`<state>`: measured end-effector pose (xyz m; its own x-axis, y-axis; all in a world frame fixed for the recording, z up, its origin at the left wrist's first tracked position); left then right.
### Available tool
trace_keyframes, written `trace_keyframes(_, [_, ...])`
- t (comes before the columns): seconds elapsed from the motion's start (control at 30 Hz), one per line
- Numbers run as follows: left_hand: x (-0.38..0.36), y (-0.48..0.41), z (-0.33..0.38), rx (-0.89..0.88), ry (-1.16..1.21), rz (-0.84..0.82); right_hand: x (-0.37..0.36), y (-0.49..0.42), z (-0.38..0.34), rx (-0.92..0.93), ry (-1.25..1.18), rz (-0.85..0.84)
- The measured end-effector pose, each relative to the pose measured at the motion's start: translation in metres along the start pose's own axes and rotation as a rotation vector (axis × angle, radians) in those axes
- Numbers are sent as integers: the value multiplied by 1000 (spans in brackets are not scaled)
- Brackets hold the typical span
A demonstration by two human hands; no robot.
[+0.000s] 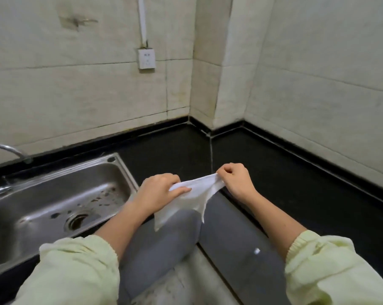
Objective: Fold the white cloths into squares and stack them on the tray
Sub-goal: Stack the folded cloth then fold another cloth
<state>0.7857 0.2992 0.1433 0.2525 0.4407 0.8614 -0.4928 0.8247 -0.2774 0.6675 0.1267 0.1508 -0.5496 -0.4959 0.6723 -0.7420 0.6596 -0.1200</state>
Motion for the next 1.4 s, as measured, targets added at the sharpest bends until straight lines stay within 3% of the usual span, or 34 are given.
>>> trace_keyframes(0.37, [-113, -102, 175, -202, 227, -175, 196, 73, 185, -340, 21, 316])
trace_keyframes(0.67, [-191, -195, 268, -250, 417, -227, 290, 87, 277, -488, 56, 525])
trace_keyframes(0.87, [-251, -259, 310, -295, 495, -352, 337, 70, 331, -567, 87, 605])
trace_keyframes(1.1, [-294, -334, 345, -325, 645, -446, 384, 42, 383, -599, -159, 720])
trace_keyframes(1.23, [-317, -348, 346, -330, 705, -603, 381, 44, 410, -700, -269, 644])
trace_keyframes(1.4, [-356, -335, 327, -271, 626, -889, 344, 60, 445, -863, -430, 415])
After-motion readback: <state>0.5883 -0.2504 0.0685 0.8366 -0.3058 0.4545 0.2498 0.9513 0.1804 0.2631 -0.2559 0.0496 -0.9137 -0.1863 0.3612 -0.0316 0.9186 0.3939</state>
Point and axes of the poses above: each hand's wrist, its own y-axis away from the middle knuckle, its own x-axis out of the back of the hand, z = x × y, the point moved 9 cm from there along -y, towards the middle knuckle, and after that the axes turned 6 degrees about y, right-handed, at the moved point
